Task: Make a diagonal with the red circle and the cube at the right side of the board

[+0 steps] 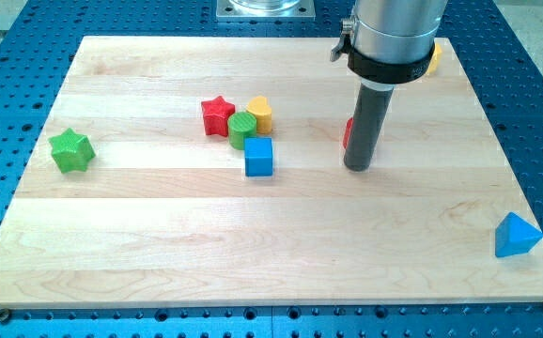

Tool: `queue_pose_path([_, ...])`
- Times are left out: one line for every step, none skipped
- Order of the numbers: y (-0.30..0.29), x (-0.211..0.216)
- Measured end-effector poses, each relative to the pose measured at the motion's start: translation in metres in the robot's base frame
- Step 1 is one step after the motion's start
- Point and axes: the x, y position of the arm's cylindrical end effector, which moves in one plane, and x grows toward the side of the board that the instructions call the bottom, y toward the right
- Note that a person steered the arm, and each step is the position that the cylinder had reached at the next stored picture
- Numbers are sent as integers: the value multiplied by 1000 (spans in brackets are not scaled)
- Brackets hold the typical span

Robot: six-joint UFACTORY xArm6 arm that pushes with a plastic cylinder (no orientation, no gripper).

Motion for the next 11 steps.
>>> queue_pose_path([11, -16])
queue_pose_path([1, 8])
queue_pose_path([-26, 37])
queue_pose_path([-76, 39])
queue_pose_path([-147, 39])
queue_pose_path([-218, 40])
queue_pose_path([-193, 15])
queue_pose_path([-149, -9])
queue_pose_path([-140, -9])
queue_pose_path([-75, -9])
queue_pose_path([-44, -9])
